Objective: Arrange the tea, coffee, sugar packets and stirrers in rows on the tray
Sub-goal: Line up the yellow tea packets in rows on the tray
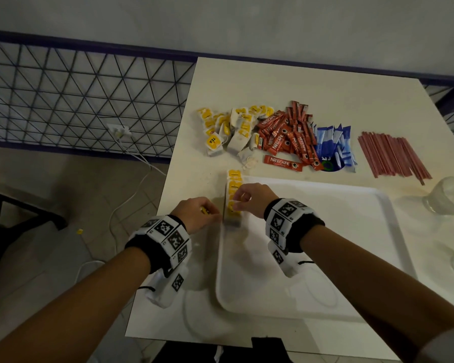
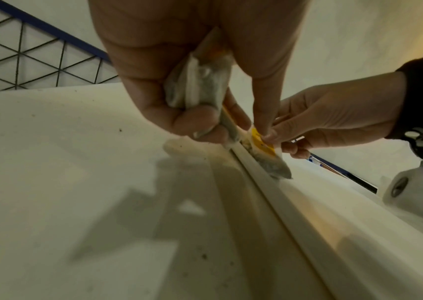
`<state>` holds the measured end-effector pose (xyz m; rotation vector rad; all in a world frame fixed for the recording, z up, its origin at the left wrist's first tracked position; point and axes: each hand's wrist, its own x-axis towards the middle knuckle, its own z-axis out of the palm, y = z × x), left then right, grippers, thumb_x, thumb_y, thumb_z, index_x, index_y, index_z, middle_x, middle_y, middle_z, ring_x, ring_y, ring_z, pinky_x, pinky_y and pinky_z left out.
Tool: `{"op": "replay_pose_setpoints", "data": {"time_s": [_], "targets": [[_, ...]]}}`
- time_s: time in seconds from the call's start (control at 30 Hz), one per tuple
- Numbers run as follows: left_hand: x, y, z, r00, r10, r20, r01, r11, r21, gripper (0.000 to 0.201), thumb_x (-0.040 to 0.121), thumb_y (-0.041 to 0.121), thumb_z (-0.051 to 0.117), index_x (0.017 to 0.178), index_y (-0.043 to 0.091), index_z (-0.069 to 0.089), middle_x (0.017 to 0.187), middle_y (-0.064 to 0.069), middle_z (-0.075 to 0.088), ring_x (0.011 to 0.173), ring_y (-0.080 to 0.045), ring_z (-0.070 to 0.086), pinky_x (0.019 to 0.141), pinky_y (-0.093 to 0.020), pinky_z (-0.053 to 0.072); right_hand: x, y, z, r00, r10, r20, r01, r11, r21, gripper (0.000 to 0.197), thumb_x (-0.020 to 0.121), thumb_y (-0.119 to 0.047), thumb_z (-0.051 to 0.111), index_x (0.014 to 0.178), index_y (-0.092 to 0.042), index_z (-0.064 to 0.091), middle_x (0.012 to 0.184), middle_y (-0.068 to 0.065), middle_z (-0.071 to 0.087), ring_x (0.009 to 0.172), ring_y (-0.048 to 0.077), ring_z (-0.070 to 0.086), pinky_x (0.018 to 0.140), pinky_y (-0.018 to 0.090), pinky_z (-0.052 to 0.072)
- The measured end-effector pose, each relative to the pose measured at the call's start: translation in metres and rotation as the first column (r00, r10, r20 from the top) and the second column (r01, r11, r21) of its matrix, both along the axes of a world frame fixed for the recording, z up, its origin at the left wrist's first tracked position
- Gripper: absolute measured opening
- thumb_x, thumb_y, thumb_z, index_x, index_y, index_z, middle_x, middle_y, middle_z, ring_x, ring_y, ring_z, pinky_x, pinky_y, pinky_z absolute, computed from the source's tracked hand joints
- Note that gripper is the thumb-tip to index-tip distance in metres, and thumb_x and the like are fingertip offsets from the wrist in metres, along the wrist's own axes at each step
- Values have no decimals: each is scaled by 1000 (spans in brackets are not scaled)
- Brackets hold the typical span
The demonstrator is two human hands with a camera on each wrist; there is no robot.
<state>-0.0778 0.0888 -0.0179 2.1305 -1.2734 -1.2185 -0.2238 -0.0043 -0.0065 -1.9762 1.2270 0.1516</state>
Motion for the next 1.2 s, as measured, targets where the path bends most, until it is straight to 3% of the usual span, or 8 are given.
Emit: {"op": "replay_pose_setpoints", "data": {"time_s": [0.2,0.37,0.53,0.63,0.77,0.9,1.03,1.2], "targets": [[-4,-3,0,968,134,-214,-138,990,-1,18,90,12,54,86,29,50,81,-2,56,55,-14,51,44,-22,35,-3,3,-6,999,-19,27,19,1000,-7,18,87,-22,61,103,-15,59,88,1,52,85,18,49,73,26,37],[-2,-2,9,921,167,-351,-184,983,-16,39,89,14,59,123,22,41,106,-3,46,66,-13,54,41,-22,41,-8,0,8,997,-38,67,40,999,-28,35,85,-32,64,112,-13,52,88,1,51,82,18,49,69,26,36],[1,-4,18,881,184,-436,-243,966,-84,12,90,11,57,93,16,47,89,-7,58,51,-8,60,36,-17,40,-9,0,28,976,-35,214,35,999,1,24,86,-35,62,99,-15,64,81,-4,53,77,12,48,64,23,38],[0,-7,28,868,147,-475,-235,963,-132,13,91,12,56,83,16,46,73,-4,62,45,-2,59,37,-16,41,-5,6,34,958,-42,283,31,999,45,12,84,-31,66,84,-20,60,70,-7,52,65,8,47,59,17,37],[-1,-7,37,853,131,-505,-240,958,-157,12,91,20,56,80,16,53,71,-3,67,52,-6,62,43,-19,44,-1,7,40,942,-69,329,64,998,26,18,87,-23,62,71,-22,53,69,-4,52,68,14,50,62,22,39],[3,-3,41,823,186,-536,-292,949,-120,20,96,29,47,85,20,62,83,3,66,53,-7,63,43,-18,45,-4,7,51,912,-138,387,108,989,99,21,87,-20,63,68,-23,52,63,-4,51,54,6,49,56,19,42],[10,10,38,860,106,-498,-168,982,-81,27,98,30,42,87,22,66,83,12,69,51,-7,59,45,-17,42,-10,12,51,904,-187,385,139,979,149,16,84,-22,66,70,-21,58,64,-1,56,54,6,52,55,16,44],[9,22,29,865,73,-496,-96,995,-20,22,96,28,46,87,23,65,84,5,66,51,-13,55,46,-19,39,-15,28,45,880,-251,402,171,959,226,14,82,-19,68,70,-21,61,62,-4,57,55,3,51,50,11,43]]}}
